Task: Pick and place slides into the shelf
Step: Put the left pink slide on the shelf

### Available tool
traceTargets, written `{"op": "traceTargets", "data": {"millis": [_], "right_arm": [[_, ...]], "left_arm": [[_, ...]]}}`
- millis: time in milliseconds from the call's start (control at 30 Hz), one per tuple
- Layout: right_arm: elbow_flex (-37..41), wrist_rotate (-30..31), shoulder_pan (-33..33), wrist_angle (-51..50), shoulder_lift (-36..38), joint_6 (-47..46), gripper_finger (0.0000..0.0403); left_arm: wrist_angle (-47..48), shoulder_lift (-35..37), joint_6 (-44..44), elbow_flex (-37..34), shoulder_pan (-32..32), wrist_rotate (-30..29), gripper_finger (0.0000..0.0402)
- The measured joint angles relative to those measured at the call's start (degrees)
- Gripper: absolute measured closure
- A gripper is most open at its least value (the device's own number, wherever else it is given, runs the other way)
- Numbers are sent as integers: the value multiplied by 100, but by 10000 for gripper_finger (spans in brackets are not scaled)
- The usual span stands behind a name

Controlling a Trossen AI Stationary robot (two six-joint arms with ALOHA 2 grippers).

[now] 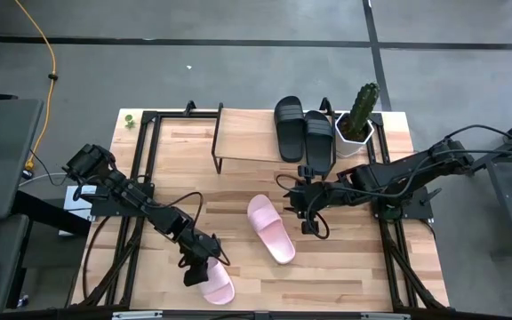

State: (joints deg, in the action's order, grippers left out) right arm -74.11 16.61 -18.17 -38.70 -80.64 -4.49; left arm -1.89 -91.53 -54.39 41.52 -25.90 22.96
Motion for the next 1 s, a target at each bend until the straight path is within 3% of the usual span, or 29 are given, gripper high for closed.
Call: {"op": "traceTargets", "data": {"millis": [200,433,567,867,1000], "right_arm": [[0,164,1,0,0,46,257],[0,450,0,-1,0,344,257],[0,638,-19,-2,0,593,257],[0,1764,-334,-44,0,1131,257],[0,1827,-406,-48,0,1104,257]], "left_arm": [[-12,0,7,0,-1,-7,375],[-390,0,60,0,1,-87,396],[-638,0,57,15,1,-63,385],[-607,6,347,334,141,-22,392],[-568,45,552,537,339,97,391]]}}
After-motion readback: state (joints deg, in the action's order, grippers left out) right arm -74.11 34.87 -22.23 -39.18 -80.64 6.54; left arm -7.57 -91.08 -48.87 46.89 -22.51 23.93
